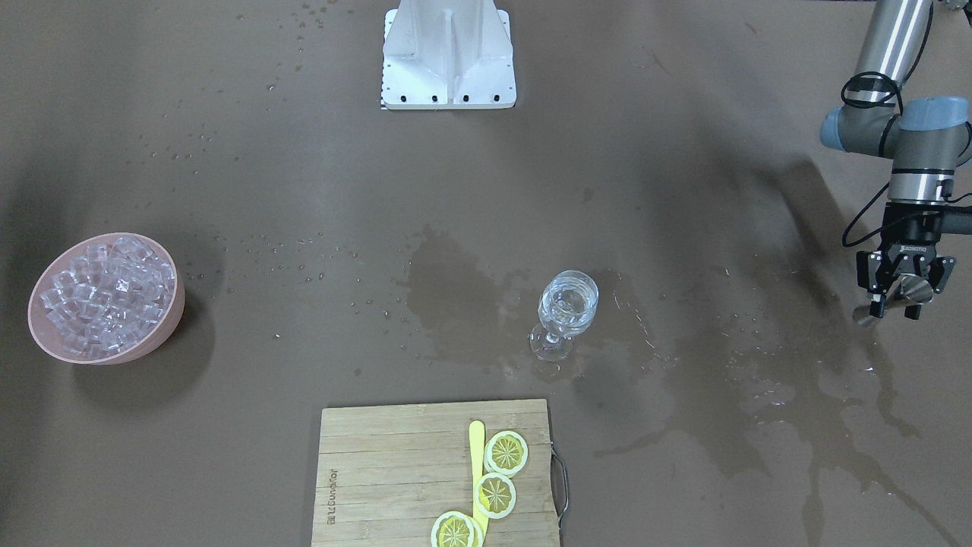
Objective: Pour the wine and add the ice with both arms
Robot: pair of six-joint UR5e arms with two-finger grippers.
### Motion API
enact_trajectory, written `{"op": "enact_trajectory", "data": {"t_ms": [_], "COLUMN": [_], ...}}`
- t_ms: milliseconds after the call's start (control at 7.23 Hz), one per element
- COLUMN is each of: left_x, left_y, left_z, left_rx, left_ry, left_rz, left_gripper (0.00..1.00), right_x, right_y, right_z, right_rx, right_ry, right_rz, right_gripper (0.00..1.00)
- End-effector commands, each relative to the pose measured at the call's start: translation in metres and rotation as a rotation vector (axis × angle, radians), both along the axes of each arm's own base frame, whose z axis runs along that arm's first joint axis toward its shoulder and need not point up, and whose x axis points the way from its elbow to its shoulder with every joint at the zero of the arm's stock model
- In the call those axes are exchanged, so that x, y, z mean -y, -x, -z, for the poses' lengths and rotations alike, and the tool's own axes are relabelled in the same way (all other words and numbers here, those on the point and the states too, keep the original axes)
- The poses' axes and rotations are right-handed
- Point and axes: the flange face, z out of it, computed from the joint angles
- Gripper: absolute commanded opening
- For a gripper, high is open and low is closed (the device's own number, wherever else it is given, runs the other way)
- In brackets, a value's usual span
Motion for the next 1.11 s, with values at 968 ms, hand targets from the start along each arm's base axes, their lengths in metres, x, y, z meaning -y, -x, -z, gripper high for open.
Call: {"op": "enact_trajectory", "data": {"t_ms": [968], "left_x": [0.000], "left_y": [0.094], "left_z": [0.057], "left_rx": [-0.131], "left_ry": [0.064], "left_rz": [-0.133], "left_gripper": [0.97], "right_x": [-0.042], "right_y": [-0.072], "right_z": [-0.046], "right_rx": [0.034], "right_ry": [0.021], "right_rz": [-0.055], "right_gripper": [1.00]}}
